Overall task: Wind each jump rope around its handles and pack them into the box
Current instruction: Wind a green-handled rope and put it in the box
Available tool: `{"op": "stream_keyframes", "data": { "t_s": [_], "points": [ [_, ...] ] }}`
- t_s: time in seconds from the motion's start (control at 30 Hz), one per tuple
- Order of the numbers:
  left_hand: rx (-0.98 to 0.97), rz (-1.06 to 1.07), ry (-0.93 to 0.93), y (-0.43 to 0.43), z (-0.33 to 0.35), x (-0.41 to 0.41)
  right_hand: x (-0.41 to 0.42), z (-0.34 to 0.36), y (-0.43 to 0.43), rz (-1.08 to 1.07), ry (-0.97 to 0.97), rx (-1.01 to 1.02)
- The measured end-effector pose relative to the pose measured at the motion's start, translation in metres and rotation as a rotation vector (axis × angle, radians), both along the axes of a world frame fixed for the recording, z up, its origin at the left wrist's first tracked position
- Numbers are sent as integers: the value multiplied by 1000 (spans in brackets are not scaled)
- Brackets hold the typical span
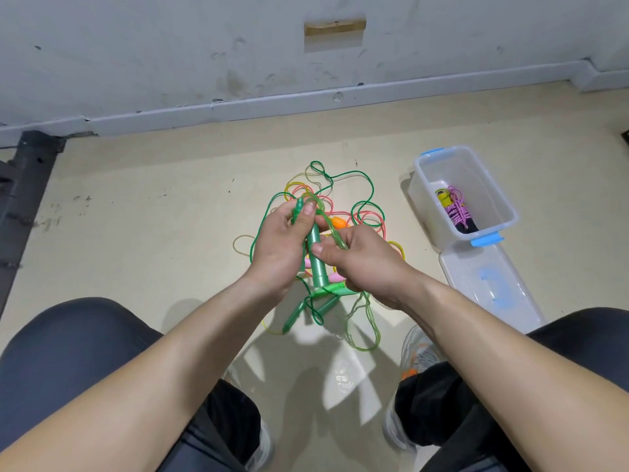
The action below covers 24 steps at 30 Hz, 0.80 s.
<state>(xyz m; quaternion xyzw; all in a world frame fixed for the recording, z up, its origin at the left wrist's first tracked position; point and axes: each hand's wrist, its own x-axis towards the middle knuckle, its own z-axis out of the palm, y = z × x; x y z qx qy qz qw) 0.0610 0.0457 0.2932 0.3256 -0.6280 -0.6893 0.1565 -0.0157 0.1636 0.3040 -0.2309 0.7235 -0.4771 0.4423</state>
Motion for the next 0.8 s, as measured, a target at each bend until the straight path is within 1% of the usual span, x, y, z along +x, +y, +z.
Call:
{"op": "stream_keyframes", "data": {
  "t_s": [0.1,0.2,0.3,0.4,0.57,0.63,0.7,0.8],
  "points": [
    [-75,11,-8,5,4,1,7,-7,-2,-70,53,10],
    [-188,5,-39,7,3,1,10,-7,-2,-107,42,-6],
    [-220,3,-92,8,-1,3,11,4,-2,-136,13,-46],
    [-158,11,-51,9,-3,4,11,10,-2,-138,6,-72],
    [125,2,8,16,-2,2,16,5,-3,-252,9,-67],
    [209,-17,19,18,-4,1,15,6,-2,-274,-15,-112],
    [243,-17,12,18,-2,0,12,7,-3,-246,8,-121],
    [202,-13,23,12,-4,-1,8,1,-5,-179,68,-95]
  ]
}}
